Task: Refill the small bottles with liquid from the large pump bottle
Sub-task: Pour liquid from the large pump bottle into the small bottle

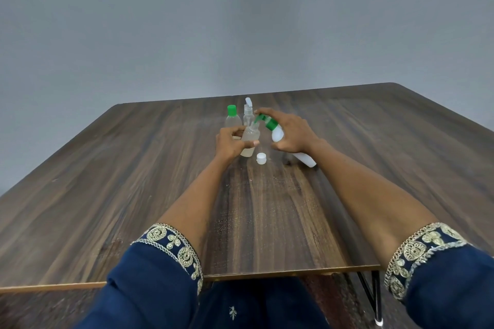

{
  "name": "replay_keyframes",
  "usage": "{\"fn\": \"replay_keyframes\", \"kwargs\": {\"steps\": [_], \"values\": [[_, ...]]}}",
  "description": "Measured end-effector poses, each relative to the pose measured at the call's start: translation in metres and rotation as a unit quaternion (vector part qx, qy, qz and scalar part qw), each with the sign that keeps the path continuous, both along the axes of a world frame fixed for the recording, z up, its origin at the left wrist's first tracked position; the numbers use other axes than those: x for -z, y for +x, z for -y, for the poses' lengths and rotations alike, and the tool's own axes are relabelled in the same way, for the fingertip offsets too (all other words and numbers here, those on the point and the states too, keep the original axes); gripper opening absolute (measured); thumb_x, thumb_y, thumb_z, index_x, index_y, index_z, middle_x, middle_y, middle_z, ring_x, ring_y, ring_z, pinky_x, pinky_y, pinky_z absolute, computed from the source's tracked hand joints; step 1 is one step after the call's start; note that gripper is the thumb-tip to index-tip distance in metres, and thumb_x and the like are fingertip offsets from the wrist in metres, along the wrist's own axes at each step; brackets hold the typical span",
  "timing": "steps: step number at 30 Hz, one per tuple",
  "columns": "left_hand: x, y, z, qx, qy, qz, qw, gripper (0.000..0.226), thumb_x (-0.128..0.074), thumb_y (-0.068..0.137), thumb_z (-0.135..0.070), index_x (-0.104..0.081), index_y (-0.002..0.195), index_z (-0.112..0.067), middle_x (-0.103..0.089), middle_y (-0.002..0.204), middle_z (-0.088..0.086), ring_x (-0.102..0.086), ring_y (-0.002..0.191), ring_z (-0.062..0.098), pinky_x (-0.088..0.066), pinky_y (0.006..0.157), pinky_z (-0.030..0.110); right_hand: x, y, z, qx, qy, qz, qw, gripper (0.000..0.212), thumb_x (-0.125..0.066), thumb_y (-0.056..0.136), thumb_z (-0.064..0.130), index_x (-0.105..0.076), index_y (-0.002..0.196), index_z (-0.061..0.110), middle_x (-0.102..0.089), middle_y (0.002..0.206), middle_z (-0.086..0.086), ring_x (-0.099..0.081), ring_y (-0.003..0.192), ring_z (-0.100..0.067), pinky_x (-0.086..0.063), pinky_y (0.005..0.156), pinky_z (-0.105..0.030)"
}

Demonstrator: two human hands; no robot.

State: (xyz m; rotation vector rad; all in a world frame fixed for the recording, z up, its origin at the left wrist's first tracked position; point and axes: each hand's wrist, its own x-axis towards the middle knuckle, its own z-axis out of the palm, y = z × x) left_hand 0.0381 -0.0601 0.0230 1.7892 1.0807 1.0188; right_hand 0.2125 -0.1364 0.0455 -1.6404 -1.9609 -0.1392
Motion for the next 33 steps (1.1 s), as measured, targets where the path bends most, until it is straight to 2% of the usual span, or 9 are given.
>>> {"fn": "replay_keyframes", "kwargs": {"steps": [2,8,14,18,20,23,28,33], "values": [[-0.0003,0.0003,-0.0017,-0.001,0.002,-0.003,1.000,0.049,-0.086,0.060,-0.017,-0.069,0.105,-0.010,-0.070,0.098,0.006,-0.064,0.093,0.021,-0.052,0.090,0.038,-0.0006,-0.0001,0.0003,0.000,-0.003,0.003,1.000,0.082,-0.063,0.065,0.022,-0.038,0.141,0.038,-0.065,0.101,0.001,-0.052,0.070,-0.017,-0.048,0.059,-0.030],[0.0025,0.0042,-0.0002,0.004,-0.005,-0.006,1.000,0.055,-0.087,0.058,-0.018,-0.068,0.109,-0.007,-0.070,0.103,0.008,-0.063,0.098,0.021,-0.052,0.090,0.037,-0.0025,-0.0018,0.0014,0.004,-0.002,-0.011,1.000,0.070,-0.058,0.060,0.029,-0.049,0.129,0.023,-0.064,0.096,-0.002,-0.049,0.069,-0.020,-0.030,0.056,-0.018],[0.0046,0.0060,-0.0022,0.004,-0.010,0.006,1.000,0.054,-0.088,0.057,-0.021,-0.069,0.107,-0.010,-0.070,0.100,0.007,-0.065,0.096,0.021,-0.053,0.090,0.040,-0.0029,0.0011,0.0015,0.000,-0.004,-0.019,1.000,0.074,-0.061,0.062,0.027,-0.046,0.134,0.024,-0.059,0.091,0.003,-0.048,0.067,-0.018,-0.030,0.055,-0.019],[0.0017,0.0054,-0.0030,0.006,-0.011,0.012,1.000,0.052,-0.087,0.059,-0.017,-0.068,0.107,-0.009,-0.070,0.101,0.008,-0.065,0.096,0.022,-0.052,0.090,0.039,-0.0035,0.0018,0.0019,0.001,-0.007,-0.013,1.000,0.077,-0.064,0.065,0.023,-0.042,0.138,0.029,-0.058,0.085,0.002,-0.049,0.064,-0.019,-0.037,0.054,-0.023],[0.0013,0.0057,-0.0029,0.010,-0.008,0.009,1.000,0.051,-0.086,0.060,-0.016,-0.068,0.107,-0.008,-0.069,0.102,0.007,-0.064,0.096,0.021,-0.052,0.089,0.036,-0.0042,0.0004,0.0020,0.003,-0.007,-0.013,1.000,0.075,-0.061,0.063,0.025,-0.044,0.136,0.027,-0.058,0.084,0.001,-0.048,0.064,-0.018,-0.034,0.053,-0.023],[0.0016,0.0059,-0.0018,0.009,-0.001,-0.003,1.000,0.051,-0.086,0.061,-0.017,-0.068,0.107,-0.009,-0.068,0.100,0.004,-0.062,0.094,0.019,-0.051,0.087,0.033,-0.0053,-0.0021,0.0026,0.013,-0.006,-0.011,1.000,0.071,-0.057,0.060,0.029,-0.048,0.130,0.023,-0.058,0.089,0.002,-0.048,0.068,-0.019,-0.028,0.054,-0.019],[0.0039,0.0069,-0.0024,0.009,0.002,-0.005,1.000,0.052,-0.086,0.060,-0.018,-0.068,0.107,-0.009,-0.069,0.102,0.006,-0.064,0.095,0.020,-0.052,0.089,0.038,-0.0045,-0.0019,0.0028,0.014,-0.005,-0.015,1.000,0.069,-0.057,0.060,0.028,-0.049,0.129,0.023,-0.059,0.091,0.003,-0.048,0.069,-0.020,-0.029,0.054,-0.019],[0.0016,0.0067,-0.0038,0.005,-0.007,0.011,1.000,0.052,-0.087,0.059,-0.018,-0.068,0.107,-0.009,-0.069,0.100,0.007,-0.064,0.096,0.021,-0.052,0.089,0.039,-0.0034,0.0016,0.0030,0.009,-0.008,-0.019,1.000,0.077,-0.063,0.064,0.025,-0.042,0.138,0.032,-0.062,0.097,0.002,-0.050,0.070,-0.018,-0.038,0.059,-0.026]]}}
